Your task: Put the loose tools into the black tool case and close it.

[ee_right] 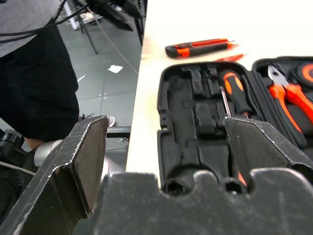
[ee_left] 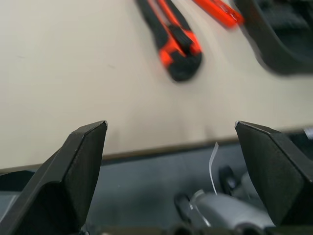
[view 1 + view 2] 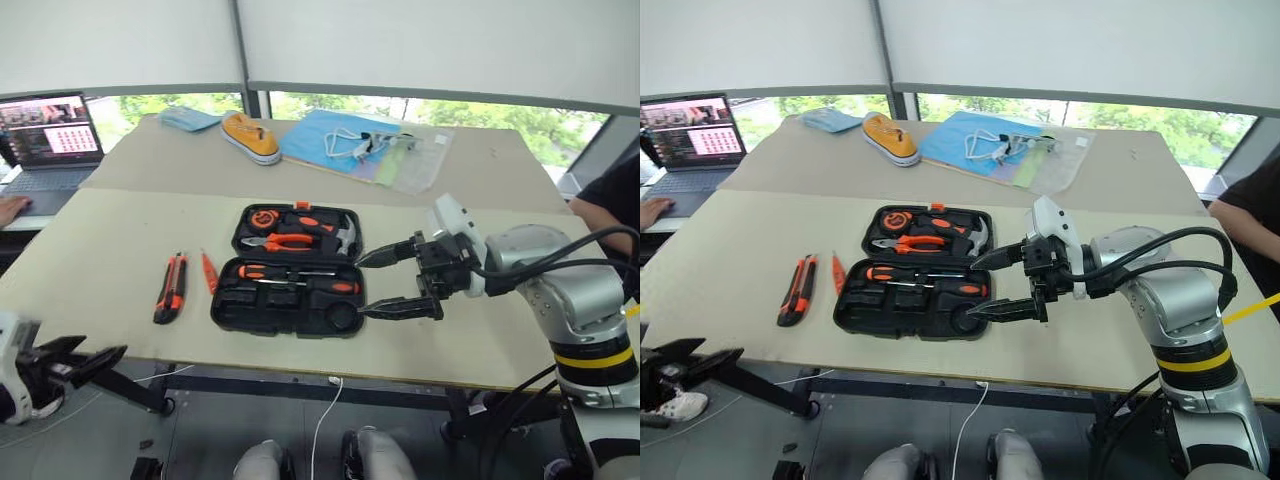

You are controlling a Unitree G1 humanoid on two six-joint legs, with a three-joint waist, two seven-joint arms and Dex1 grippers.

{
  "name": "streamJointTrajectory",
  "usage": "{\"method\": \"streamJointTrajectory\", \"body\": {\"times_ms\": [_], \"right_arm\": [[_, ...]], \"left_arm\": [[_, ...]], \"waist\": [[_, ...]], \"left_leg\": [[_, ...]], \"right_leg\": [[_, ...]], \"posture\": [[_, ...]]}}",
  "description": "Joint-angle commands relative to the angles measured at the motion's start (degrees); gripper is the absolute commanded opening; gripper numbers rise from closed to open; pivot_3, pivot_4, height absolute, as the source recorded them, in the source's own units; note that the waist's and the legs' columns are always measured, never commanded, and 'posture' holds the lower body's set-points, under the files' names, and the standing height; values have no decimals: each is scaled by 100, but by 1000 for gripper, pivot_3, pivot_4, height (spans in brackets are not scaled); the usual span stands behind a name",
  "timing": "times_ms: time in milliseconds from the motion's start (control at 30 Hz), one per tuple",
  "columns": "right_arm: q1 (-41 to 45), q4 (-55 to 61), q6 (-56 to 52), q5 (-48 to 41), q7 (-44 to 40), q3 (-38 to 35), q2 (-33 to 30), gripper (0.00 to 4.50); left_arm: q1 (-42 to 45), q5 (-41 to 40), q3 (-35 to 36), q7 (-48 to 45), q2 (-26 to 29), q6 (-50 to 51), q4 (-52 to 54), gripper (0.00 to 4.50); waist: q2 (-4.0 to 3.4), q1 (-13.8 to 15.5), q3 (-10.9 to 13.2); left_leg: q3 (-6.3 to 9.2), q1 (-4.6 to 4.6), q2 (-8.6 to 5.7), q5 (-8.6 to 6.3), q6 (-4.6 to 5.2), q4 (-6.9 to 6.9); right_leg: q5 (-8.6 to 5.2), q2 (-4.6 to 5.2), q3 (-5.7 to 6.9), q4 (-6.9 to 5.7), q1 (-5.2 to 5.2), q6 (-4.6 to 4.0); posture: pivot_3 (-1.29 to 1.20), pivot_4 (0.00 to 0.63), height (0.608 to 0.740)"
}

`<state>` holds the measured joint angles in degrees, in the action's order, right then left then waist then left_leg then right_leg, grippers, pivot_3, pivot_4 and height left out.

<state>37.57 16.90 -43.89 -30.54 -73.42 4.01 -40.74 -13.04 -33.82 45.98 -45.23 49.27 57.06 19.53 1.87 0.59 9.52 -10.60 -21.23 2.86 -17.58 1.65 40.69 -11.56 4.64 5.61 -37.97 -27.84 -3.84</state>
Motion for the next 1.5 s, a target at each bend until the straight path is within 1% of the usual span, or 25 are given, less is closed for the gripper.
{"method": "streamJointTrajectory", "body": {"times_ms": [33, 133, 167, 200, 233, 267, 300, 467, 567, 667, 833, 1000, 1033, 1067, 1133, 1167, 1433, 1500], "right_arm": [[-64, 192, 231, 9, 288, -99, -9, 4402], [-166, 238, 332, 92, 568, -103, 39, 4402], [-208, 266, 345, 91, 650, -105, 56, 4402], [-284, 321, 359, 76, 727, -124, 58, 4402], [-367, 393, 385, 69, 791, -133, 56, 4402], [-447, 464, 402, 55, 836, -149, 43, 4402], [-536, 549, 422, 53, 911, -175, 40, 4402], [-785, 821, 394, -4, 1278, -264, 76, 4402], [-947, 960, 404, -42, 1399, -303, 34, 4402], [-1020, 1034, 396, -56, 1490, -308, 13, 4402], [-1126, 1191, 338, -135, 1635, -344, -19, 4402], [-1171, 1269, 252, -216, 1756, -416, -45, 4402], [-1178, 1278, 233, -225, 1772, -431, -59, 4476], [-1185, 1287, 218, -239, 1788, -441, -75, 4500], [-1200, 1303, 187, -288, 1834, -464, -106, 4500], [-1209, 1314, 168, -323, 1861, -482, -119, 4500], [-1257, 1407, 58, -561, 2034, -571, -169, 4500], [-1256, 1412, 59, -599, 2056, -577, -187, 4500]], "left_arm": [[1238, -526, -397, 634, 399, 1302, 156, 4500], [2578, -680, -835, 1235, 386, 2569, 36, 4500], [2994, -615, -1002, 1456, 316, 2903, -34, 4500], [3454, -494, -1261, 1811, 224, 3228, -215, 4500], [3803, -347, -1550, 2123, 168, 3416, -382, 4500], [4066, -260, -1811, 2360, 120, 3510, -506, 4500], [4367, -342, -1923, 2624, -11, 3544, -806, 4500], [5385, -166, -2148, 3673, -677, 3544, -1856, 4500], [5875, 102, -2293, 4086, -1111, 3544, -2333, 4500], [6122, 318, -2425, 4249, -1342, 3544, -2612, 4500], [6305, 449, -2456, 4598, -1858, 3544, -3028, 4500], [6428, 745, -2217, 4890, -2366, 3544, -3344, 4500], [6478, 848, -2141, 4938, -2466, 3544, -3417, 4242], [6520, 940, -2077, 4974, -2536, 3544, -3481, 4087], [6582, 1066, -1983, 4996, -2631, 3544, -3592, 3457], [6603, 1112, -1956, 4985, -2666, 3544, -3645, 3020], [6810, 1497, -1874, 4921, -2877, 3483, -3930, 3020], [6813, 1558, -1930, 4889, -2926, 3500, -4002, 3020]], "waist": [[2, 18, -1], [7, 6, -2], [10, -4, -2], [13, -18, -1], [13, -32, -1], [14, -42, -2], [14, -58, -2], [27, -92, 6], [32, -76, 7], [32, -69, 7], [33, -66, 7], [33, -39, 7], [33, -27, 7], [33, -3, 7], [34, 13, 7], [34, 10, 7], [34, 14, 7], [34, 16, 7]], "left_leg": [[1, 0, -2, 1, -2, 0], [6, -1, -4, 5, -8, 0], [6, 0, -3, 8, 0, 0], [7, 2, -4, 33, 43, 0], [6, 2, -3, 33, 43, 0], [6, 4, -4, 34, 44, 0], [6, 6, -3, 33, 43, -1], [6, 5, -3, 33, 42, -10], [7, 10, -3, 34, 41, -8], [7, 14, -5, 34, 40, -6], [7, 16, -4, 37, 36, -6], [7, 21, -8, 37, 35, -2], [7, 23, -8, 37, 35, 1], [8, 24, -8, 37, 35, 3], [10, 30, -12, 37, 35, 4], [10, 32, -12, 37, 35, 4], [13, 39, -12, 36, 33, 3], [14, 42, -12, 36, 32, 3]], "right_leg": [[3, 1, 1, 0, 5, 3], [5, -3, 3, 3, 15, 7], [6, -12, -1, 8, 18, 5], [7, -16, 0, 11, 24, 3], [11, -21, -1, 13, 26, -3], [28, -21, -1, 12, 29, -33], [30, -23, -2, 17, 30, -36], [30, -26, 0, 28, 31, -37], [29, -24, 0, 26, 37, -37], [29, -24, 0, 26, 44, -36], [29, -23, 1, 21, 44, -36], [28, -19, -1, 13, 49, -34], [27, -19, -1, 13, 52, -32], [27, -19, 0, 12, 55, -32], [26, -18, 3, 14, 65, -30], [25, -17, 3, 15, 68, -28], [21, -11, 2, 9, 73, -21], [9, -9, 2, 8, 75, 0]], "posture": [[0, 150, 718], [0, 150, 718], [0, 150, 718], [0, 150, 718], [0, 150, 718], [0, 150, 718], [0, 150, 718], [0, 150, 718], [0, 150, 718], [0, 150, 718], [0, 150, 718], [0, 150, 718], [0, 150, 718], [0, 150, 718], [0, 150, 718], [0, 150, 718], [0, 150, 718], [0, 150, 718]]}}
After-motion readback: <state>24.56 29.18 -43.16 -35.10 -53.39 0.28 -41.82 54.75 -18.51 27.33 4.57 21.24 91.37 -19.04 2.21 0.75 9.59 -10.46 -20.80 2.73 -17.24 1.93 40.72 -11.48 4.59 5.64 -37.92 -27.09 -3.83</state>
